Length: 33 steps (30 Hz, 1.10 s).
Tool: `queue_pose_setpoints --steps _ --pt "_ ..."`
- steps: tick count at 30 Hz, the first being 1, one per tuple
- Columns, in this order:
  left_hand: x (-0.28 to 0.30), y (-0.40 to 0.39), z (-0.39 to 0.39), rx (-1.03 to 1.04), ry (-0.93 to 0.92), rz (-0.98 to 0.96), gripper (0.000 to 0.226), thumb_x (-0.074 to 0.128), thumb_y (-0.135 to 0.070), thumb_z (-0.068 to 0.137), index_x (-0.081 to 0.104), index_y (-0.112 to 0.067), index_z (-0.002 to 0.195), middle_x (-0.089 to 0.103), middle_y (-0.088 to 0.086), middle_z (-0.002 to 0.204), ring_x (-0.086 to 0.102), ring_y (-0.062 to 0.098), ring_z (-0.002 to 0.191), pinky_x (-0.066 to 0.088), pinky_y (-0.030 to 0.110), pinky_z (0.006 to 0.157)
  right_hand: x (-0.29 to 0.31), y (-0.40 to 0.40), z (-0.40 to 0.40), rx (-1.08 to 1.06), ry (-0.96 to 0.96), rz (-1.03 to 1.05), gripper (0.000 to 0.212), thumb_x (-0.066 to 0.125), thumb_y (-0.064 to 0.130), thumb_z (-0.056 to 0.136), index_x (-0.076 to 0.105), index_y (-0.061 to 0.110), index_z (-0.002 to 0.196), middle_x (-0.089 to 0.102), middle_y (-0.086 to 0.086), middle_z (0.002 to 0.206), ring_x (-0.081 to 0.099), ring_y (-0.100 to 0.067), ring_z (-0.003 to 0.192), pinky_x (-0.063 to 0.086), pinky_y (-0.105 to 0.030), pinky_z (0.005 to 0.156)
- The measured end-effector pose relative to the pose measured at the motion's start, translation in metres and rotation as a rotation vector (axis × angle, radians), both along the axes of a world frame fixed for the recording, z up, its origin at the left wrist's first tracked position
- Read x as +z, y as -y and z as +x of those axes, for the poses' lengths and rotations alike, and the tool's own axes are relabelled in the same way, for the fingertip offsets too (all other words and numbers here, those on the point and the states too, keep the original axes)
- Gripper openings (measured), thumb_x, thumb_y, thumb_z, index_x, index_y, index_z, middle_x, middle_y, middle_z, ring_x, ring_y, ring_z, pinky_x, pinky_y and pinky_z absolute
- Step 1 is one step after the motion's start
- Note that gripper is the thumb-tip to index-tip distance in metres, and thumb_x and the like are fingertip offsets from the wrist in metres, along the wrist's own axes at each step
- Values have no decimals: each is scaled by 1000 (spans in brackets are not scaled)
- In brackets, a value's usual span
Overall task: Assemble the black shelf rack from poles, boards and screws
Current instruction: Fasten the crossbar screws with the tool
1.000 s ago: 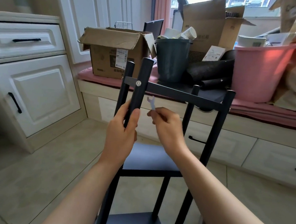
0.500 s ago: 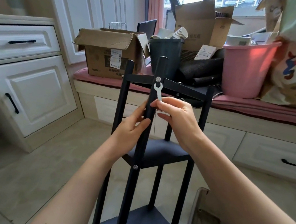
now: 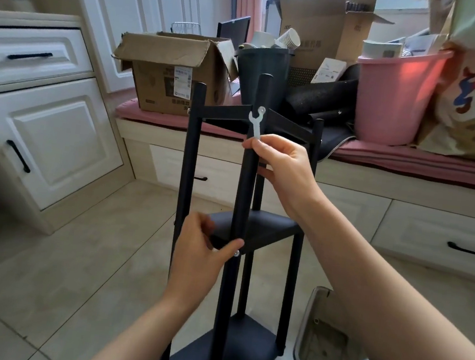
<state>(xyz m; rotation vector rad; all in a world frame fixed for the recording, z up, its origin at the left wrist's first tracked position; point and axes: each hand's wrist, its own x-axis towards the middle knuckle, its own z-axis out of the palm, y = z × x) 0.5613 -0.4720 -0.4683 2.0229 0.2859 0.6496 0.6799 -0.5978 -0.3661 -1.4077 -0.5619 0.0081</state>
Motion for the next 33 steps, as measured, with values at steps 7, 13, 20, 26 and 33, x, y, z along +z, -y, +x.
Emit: queue_pose_setpoints --steps 7,13,20,26,33 --pt "-26 14 -9 -113 -277 -373 36 63 -49 91 63 -13 98 71 1 89 68 5 83 56 23 81 -1 -6 2 -54 -9 22 17 57 17 98 74 18 95 71 4 95 65 -20 103 55 -41 95" --pt "-36 27 0 -213 -346 -546 48 46 -54 98 67 -12 99 64 -1 73 65 12 73 52 32 86 -6 0 2 -60 -25 -7 16 58 15 97 74 19 95 71 -1 103 65 -19 107 53 -40 99" --pt "-41 37 10 -160 -301 -572 51 43 -60 97 63 -14 91 55 -9 65 55 7 68 47 22 76 -18 14 5 -34 -67 -113 14 60 16 96 74 17 95 73 0 105 67 -15 106 56 -32 91" --pt "-37 27 17 -103 -257 -541 49 40 -60 98 53 -17 78 48 -11 57 49 11 65 43 23 71 -31 18 6 -103 -108 -345 13 63 20 94 75 23 88 68 5 102 61 -11 94 53 -20 69" --pt "-38 2 25 -78 -280 -573 59 39 -75 81 55 -18 79 49 -11 56 50 11 64 42 25 72 -70 24 -4 29 -224 -742 10 73 25 87 76 19 93 71 -2 86 64 -12 80 55 -21 67"
